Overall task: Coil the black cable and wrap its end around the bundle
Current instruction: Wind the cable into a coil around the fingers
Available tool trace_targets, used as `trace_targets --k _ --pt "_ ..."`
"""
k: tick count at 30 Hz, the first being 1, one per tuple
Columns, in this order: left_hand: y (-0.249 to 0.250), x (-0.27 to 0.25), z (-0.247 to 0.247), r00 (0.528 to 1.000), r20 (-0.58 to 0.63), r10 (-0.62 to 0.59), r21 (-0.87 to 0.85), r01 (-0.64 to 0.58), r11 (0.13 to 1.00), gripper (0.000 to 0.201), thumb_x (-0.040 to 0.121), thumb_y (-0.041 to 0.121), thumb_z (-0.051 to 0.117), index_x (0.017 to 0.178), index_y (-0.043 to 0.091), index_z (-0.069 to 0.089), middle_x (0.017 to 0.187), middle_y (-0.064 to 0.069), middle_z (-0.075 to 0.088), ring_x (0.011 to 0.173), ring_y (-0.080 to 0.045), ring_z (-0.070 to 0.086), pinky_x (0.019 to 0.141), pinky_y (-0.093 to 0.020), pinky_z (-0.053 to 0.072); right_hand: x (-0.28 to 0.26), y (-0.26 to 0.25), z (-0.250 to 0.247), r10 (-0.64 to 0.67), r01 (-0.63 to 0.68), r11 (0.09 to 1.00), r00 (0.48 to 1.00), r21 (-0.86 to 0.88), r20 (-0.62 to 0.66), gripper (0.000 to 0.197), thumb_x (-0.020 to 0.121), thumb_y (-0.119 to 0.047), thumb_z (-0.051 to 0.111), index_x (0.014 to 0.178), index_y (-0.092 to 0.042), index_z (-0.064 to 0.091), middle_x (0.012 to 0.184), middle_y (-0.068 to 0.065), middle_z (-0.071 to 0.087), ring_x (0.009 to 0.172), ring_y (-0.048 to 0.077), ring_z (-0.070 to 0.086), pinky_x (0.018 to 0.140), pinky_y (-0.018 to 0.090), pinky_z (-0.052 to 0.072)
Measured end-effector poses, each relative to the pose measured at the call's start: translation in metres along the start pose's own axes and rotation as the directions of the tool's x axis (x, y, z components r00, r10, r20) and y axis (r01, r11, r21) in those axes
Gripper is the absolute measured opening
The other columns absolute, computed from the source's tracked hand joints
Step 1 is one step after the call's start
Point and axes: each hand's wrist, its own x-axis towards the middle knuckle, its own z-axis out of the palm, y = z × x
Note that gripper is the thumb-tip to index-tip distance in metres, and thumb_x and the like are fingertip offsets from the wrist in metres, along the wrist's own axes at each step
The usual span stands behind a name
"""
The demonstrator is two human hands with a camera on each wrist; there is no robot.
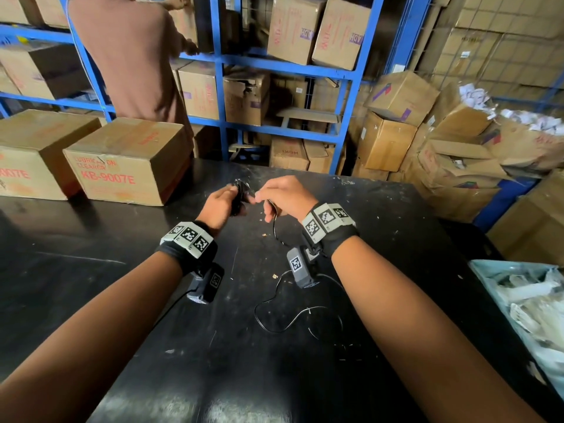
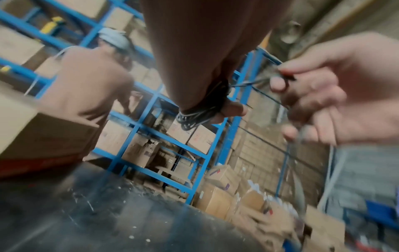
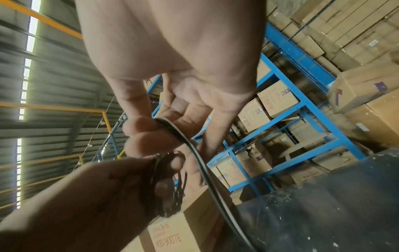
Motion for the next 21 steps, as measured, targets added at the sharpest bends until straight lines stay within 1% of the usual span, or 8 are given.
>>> trace_targets --k 2,3,7,10,12,14,17,21 --pt "0.001 0.004 -0.003 0.999 -0.048 -0.016 -0.155 0.009 0.988 0.035 0.098 0.015 0.026 0.086 0.009 0.059 0.074 0.001 0.07 0.061 -0.011 0.059 0.062 -0.023 0.046 -0.005 0.005 0.006 0.033 -0.036 0.999 0.997 0.035 0.075 0.012 0.085 -0.009 0.059 0.082 0.002 0.063 0.054 0.009 0.057 0.043 0.02 0.058 0.053 0.029 0.05" --pt "0.002 0.006 -0.004 0.998 -0.052 -0.026 -0.228 0.013 0.974 0.034 0.098 0.015 0.025 0.09 0.007 0.058 0.075 0.0 0.072 0.062 -0.013 0.06 0.065 -0.026 0.046 -0.008 0.008 0.008 0.036 -0.041 0.998 0.993 0.045 0.116 0.016 0.089 -0.012 0.057 0.085 0.002 0.063 0.057 0.01 0.057 0.045 0.02 0.058 0.055 0.03 0.051" --pt "0.006 0.006 -0.004 0.999 -0.019 -0.042 -0.284 0.035 0.958 0.037 0.099 0.018 0.023 0.113 -0.005 0.049 0.082 -0.002 0.072 0.067 -0.015 0.062 0.07 -0.03 0.049 -0.016 0.019 0.019 -0.017 0.016 1.0 0.981 0.006 0.191 0.024 0.097 -0.021 0.047 0.094 -0.003 0.063 0.063 0.01 0.056 0.041 0.013 0.053 0.042 0.018 0.043" --pt "0.012 0.004 0.0 0.996 0.048 -0.08 -0.395 0.092 0.914 0.037 0.099 0.022 0.023 0.107 0.001 0.052 0.083 -0.003 0.071 0.069 -0.016 0.064 0.072 -0.028 0.051 -0.016 0.028 0.026 0.001 -0.002 1.0 0.969 0.002 0.248 0.024 0.098 -0.026 0.046 0.092 -0.01 0.062 0.062 0.008 0.056 0.041 0.015 0.052 0.043 0.021 0.042" --pt "0.019 0.003 0.002 0.99 0.095 -0.105 -0.509 0.139 0.85 0.038 0.099 0.024 0.023 0.104 0.002 0.053 0.075 -0.001 0.069 0.066 -0.014 0.063 0.066 -0.024 0.051 -0.016 0.037 0.03 0.026 -0.024 1.0 0.968 -0.01 0.25 0.026 0.098 -0.03 0.046 0.091 -0.01 0.061 0.06 0.007 0.055 0.039 0.013 0.051 0.041 0.02 0.041" --pt "0.027 0.001 0.001 0.985 0.134 -0.108 -0.58 0.167 0.797 0.037 0.098 0.023 0.024 0.097 0.005 0.056 0.064 0.002 0.061 0.055 -0.012 0.054 0.058 -0.022 0.045 -0.017 0.047 0.031 0.04 -0.036 0.999 0.971 -0.021 0.236 0.028 0.097 -0.031 0.047 0.088 -0.009 0.061 0.059 0.006 0.054 0.037 0.012 0.049 0.04 0.019 0.041" --pt "0.038 0.0 -0.005 0.979 0.2 -0.049 -0.596 0.162 0.786 0.03 0.088 0.02 0.028 0.092 0.007 0.054 0.055 0.005 0.047 0.043 -0.01 0.034 0.049 -0.022 0.033 -0.017 0.06 0.024 0.037 -0.025 0.998 0.974 -0.055 0.224 0.028 0.095 -0.03 0.05 0.08 -0.011 0.064 0.058 0.004 0.052 0.042 0.013 0.047 0.046 0.023 0.045" --pt "0.047 -0.001 -0.017 0.971 0.237 0.014 -0.627 0.142 0.766 0.025 0.076 0.024 0.035 0.084 0.009 0.053 0.048 0.007 0.038 0.037 -0.008 0.027 0.045 -0.022 0.029 -0.016 0.078 0.006 0.098 -0.09 0.995 0.978 -0.047 0.183 0.029 0.093 -0.035 0.054 0.079 -0.012 0.065 0.053 0.0 0.049 0.044 0.013 0.045 0.053 0.026 0.047"
